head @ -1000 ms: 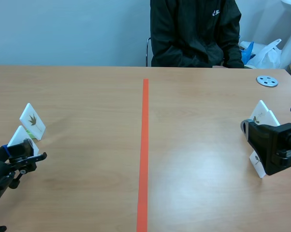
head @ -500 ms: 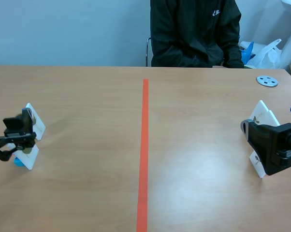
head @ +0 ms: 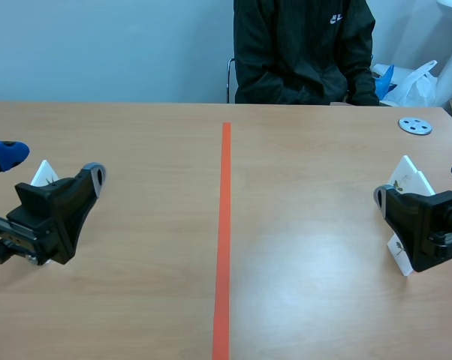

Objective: Sort the leaf by its shape. The table is split by an orange tape line. A compound leaf with several leaflets goes to the left side, a simple leaf with one blade goes to the right side. Return to the home posture when a red brick is placed on the table.

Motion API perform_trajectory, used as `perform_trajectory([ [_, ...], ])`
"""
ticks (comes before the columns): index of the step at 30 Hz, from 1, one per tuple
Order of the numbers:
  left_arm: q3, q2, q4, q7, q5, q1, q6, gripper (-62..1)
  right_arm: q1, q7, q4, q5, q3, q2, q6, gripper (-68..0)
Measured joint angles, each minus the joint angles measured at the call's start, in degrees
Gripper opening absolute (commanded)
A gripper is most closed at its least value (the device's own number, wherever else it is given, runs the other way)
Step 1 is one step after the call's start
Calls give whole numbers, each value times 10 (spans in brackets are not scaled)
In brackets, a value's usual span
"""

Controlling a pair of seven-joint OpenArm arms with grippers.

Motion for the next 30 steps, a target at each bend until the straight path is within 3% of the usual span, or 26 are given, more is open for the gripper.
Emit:
perform_trajectory([
  [3, 0, 0, 51, 40, 0, 22, -8, 14, 0, 0, 0, 0, 0, 0, 0, 4],
  [8, 0, 0, 93, 51, 0, 49, -13, 14, 0, 0, 0, 0, 0, 0, 0, 4],
  [14, 9, 0, 89, 77, 1, 56, -31, 14, 0, 0, 0, 0, 0, 0, 0, 4],
  [18, 21, 0, 87, 77, 32, 56, -31, 14, 0, 0, 0, 0, 0, 0, 0, 4],
  [21, 33, 0, 78, 76, 35, 51, -31, 14, 0, 0, 0, 0, 0, 0, 0, 4],
  [30, 70, 0, 50, 75, 34, 45, -5, 14, 0, 0, 0, 0, 0, 0, 0, 4],
])
